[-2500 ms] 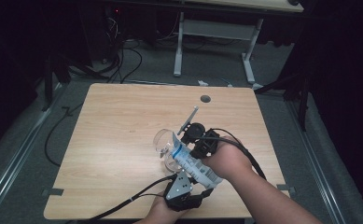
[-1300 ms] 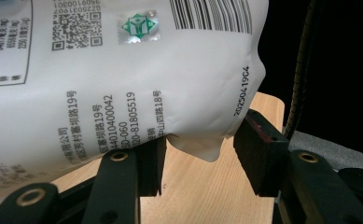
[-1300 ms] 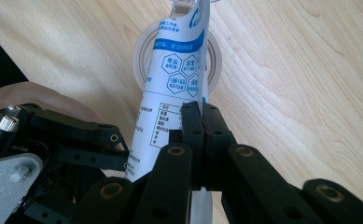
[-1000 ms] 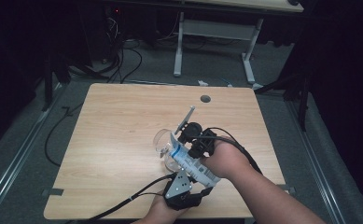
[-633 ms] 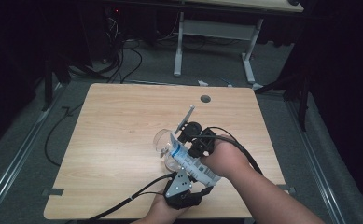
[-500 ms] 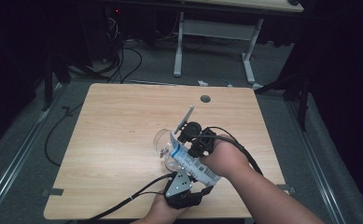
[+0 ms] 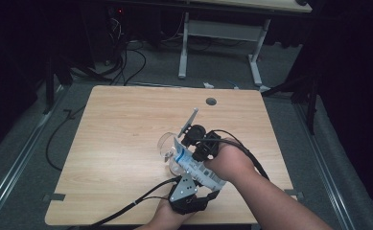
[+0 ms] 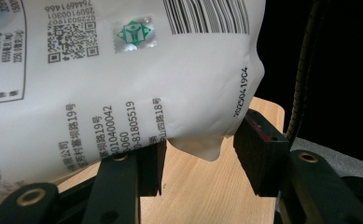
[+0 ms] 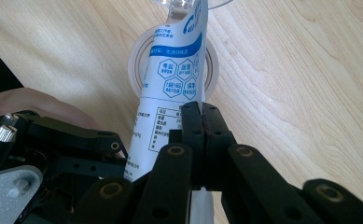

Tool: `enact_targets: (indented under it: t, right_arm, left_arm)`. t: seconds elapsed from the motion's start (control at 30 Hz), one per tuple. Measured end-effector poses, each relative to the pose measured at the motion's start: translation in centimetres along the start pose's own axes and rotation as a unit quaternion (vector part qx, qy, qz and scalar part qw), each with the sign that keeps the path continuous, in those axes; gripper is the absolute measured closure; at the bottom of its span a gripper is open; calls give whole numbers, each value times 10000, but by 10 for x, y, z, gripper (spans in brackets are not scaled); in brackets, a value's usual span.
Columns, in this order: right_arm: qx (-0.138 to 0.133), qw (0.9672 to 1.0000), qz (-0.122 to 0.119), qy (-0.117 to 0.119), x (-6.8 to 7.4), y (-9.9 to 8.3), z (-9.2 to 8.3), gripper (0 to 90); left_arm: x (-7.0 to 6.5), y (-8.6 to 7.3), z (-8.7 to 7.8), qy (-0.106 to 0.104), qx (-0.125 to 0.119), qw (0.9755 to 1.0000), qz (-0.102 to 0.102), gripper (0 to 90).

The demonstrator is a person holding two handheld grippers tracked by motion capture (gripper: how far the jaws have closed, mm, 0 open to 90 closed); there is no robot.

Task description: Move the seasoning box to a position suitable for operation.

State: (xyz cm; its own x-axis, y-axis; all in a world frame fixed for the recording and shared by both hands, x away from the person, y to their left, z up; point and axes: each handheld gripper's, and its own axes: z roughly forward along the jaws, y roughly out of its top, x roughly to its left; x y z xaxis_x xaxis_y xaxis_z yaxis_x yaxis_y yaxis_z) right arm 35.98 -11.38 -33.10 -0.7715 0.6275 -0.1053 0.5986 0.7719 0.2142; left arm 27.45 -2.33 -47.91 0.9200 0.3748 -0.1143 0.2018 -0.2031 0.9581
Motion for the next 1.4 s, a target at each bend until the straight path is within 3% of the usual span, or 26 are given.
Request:
enact_targets:
  t: [1.4]
  right_arm:
    - [-67,10000,47,-53,-2,-1,-5,900]
  left_arm:
    - [-1,6,1,8,-84,9999,83,558]
